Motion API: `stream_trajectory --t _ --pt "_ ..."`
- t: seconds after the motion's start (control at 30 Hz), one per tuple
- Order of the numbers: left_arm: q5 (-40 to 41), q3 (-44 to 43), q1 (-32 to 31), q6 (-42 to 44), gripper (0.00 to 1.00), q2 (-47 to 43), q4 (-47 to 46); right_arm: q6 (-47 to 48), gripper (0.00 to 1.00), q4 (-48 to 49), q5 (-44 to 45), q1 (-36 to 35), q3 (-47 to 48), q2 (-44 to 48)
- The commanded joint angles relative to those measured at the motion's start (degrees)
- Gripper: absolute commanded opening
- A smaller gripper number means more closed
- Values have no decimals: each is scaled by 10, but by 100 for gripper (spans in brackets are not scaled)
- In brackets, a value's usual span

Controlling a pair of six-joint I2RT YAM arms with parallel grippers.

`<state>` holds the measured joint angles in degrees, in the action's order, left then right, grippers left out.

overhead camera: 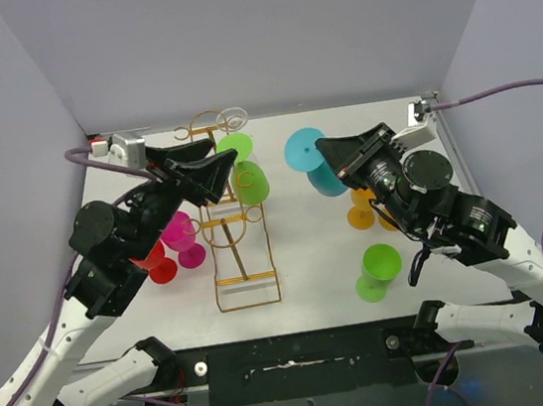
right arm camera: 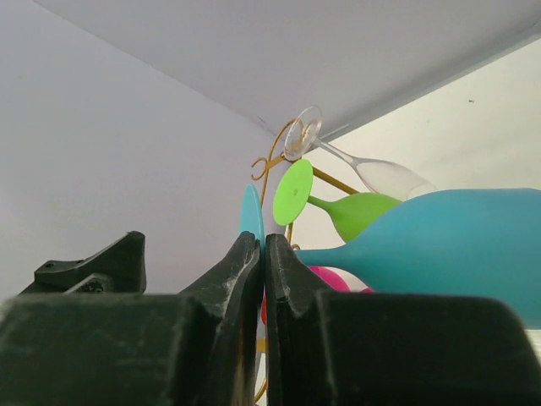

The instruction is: Place the wine glass upside down on the wine glass rack

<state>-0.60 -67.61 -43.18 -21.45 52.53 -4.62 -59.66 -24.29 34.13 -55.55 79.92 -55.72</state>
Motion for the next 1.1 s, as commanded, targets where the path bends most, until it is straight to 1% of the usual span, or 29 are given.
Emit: stream_trajectory --t 0.0,0.1,0.17,0.23,0.3,0.43,0.57,0.87,1.07 --pt "161 19 -1 -11 58 -48 44 -35 0 25 -18 4 -16 -8" --pt "249 42 -1 -5 58 -79 77 -38 0 79 -78 15 -49 -11" --pt "301 54 -1 -4 58 -97 100 -45 0 98 -103 20 -65 -15" --pt "337 65 -1 -5 58 -113 118 -58 0 96 -117 23 -68 -22" --pt "356 76 -1 -7 58 -129 127 -66 0 104 -133 28 -77 -28" --pt "371 96 -1 -14 58 -153 128 -74 0 136 -156 29 -90 -39" --pt "374 97 -1 -16 58 -157 137 -77 0 168 -172 30 -99 -58" --pt "376 91 -1 -17 58 -159 147 -66 0 182 -148 31 -94 -84" --pt "378 93 -1 -19 58 -162 148 -64 0 184 -161 34 -86 -100"
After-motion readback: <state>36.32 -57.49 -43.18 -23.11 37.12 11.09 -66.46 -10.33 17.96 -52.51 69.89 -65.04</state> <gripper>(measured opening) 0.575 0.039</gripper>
